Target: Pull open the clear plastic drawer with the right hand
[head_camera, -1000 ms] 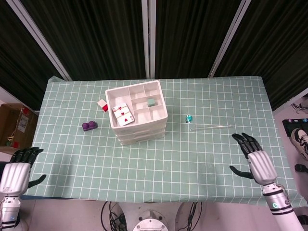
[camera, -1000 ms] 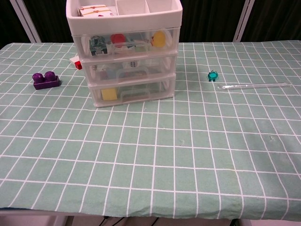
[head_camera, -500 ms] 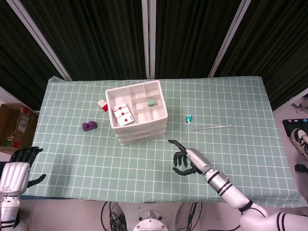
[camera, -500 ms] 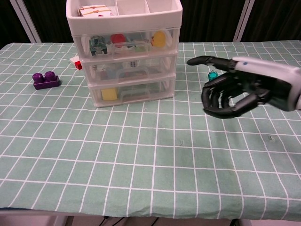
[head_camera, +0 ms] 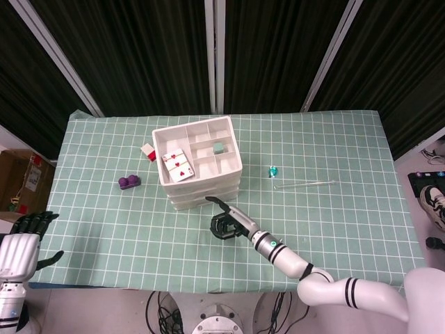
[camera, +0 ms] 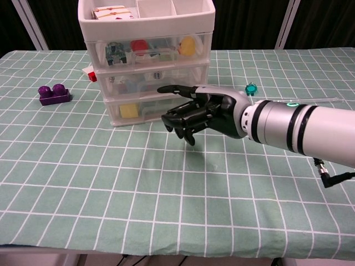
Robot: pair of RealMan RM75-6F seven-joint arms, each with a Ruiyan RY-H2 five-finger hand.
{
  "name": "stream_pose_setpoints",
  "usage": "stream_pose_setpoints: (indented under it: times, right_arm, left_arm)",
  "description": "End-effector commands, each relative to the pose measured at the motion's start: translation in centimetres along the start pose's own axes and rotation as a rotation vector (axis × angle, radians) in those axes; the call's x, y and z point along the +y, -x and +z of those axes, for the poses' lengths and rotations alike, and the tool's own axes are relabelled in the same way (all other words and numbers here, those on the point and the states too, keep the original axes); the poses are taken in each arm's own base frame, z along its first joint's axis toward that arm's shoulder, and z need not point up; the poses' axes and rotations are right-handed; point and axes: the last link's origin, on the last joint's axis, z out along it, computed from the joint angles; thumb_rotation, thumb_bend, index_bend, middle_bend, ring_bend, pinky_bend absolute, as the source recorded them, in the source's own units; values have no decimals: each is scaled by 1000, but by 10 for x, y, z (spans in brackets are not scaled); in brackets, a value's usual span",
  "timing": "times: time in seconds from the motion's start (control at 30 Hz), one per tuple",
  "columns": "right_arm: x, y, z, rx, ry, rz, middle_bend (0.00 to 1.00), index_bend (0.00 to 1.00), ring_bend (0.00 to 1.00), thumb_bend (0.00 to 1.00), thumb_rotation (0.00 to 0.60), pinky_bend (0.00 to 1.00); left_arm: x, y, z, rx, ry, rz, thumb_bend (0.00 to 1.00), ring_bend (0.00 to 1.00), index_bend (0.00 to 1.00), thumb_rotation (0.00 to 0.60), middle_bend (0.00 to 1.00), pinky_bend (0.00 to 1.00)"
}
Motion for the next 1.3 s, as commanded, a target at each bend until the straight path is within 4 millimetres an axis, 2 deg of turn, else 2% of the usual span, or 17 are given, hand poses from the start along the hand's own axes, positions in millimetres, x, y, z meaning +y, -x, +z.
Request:
stream_pose_setpoints:
  times: [0.03, 0.47, 0.83, 1.03, 1.3]
  right_arm:
    - [-3, 2, 9, -2, -3, 8, 604, 49, 638, 377, 600, 702]
    - [-7, 7, 32, -30, 12, 7, 605, 54, 637, 377, 600, 702]
    - [-9, 7, 43, -25, 16, 12, 610, 162, 639, 396, 600, 702]
    - [-8, 6, 41, -20, 10, 4, 609, 264, 639, 439, 600, 702]
    - [-2, 10, 26, -36, 7, -16, 605, 273, 639, 439, 600, 703]
  left_arm:
    - [0, 0, 0, 0, 0, 0, 47, 165, 222, 600, 200, 194]
    - [-2, 2, 2, -12, -2, 1, 46, 164, 222, 600, 200, 194]
    - [-2, 1, 3, -17, -5, 1, 46, 165, 222, 600, 200, 194]
    - [-3, 1, 2, -21, -10, 0, 46, 164, 222, 600, 200, 194]
    - [-3, 2, 2, -25, -10, -6, 46, 164, 222, 600, 200, 193]
